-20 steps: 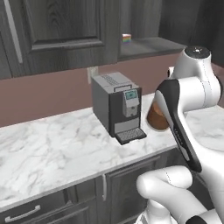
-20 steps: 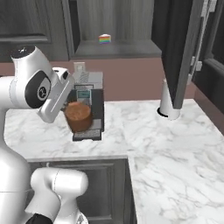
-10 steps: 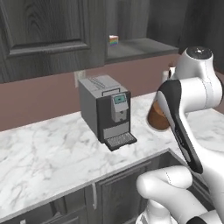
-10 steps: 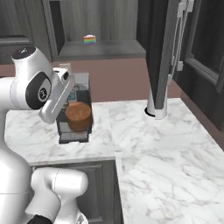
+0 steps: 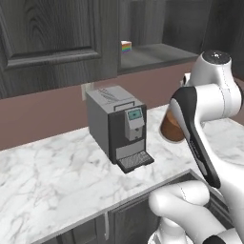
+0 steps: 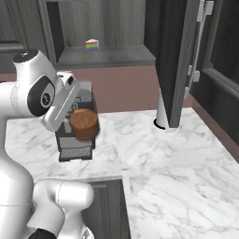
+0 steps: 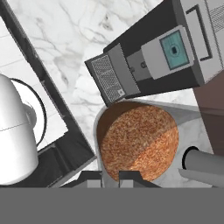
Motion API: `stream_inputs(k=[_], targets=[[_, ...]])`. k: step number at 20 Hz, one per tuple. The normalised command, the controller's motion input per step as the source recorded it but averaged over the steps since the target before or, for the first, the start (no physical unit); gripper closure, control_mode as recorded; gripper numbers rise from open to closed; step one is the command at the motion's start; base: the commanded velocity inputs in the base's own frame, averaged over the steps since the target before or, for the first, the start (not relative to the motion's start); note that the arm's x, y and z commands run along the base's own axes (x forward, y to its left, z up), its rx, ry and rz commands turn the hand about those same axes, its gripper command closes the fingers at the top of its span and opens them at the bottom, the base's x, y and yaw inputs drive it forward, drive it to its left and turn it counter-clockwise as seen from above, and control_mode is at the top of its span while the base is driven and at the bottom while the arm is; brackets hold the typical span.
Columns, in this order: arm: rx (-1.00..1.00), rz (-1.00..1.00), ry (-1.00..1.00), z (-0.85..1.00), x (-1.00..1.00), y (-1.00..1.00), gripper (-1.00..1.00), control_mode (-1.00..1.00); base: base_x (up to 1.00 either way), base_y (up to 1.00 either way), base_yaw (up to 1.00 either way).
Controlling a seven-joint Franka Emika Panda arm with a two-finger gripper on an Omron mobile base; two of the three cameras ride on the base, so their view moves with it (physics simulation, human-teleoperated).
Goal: Pick the jar and candle from the dining table and place them in the open cabinet. Close the cabinet after placing the objects.
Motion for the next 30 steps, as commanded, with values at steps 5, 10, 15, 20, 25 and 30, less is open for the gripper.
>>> stream_inputs(k=[5,10,15,20,25,30], targets=[[0.0,0.0,0.0,0.0,0.0,0.0,1.0,1.0,0.0,0.0,0.0],[0.0,0.0,0.0,0.0,0.0,0.0,1.0,1.0,-0.06,0.0,0.0],[0.0,0.0,0.0,0.38,-0.19,0.0,1.0,-1.0,0.0,0.0,0.0],[-0.01,0.0,0.0,0.46,-0.26,0.0,1.0,-1.0,0.0,0.0,0.0],[-0.03,0.0,-0.02,0.5,-0.27,0.0,1.0,-1.0,0.0,0.0,0.0],[-0.09,0.0,-0.07,0.39,-0.25,-0.03,1.0,-1.0,0.0,0.0,0.0]])
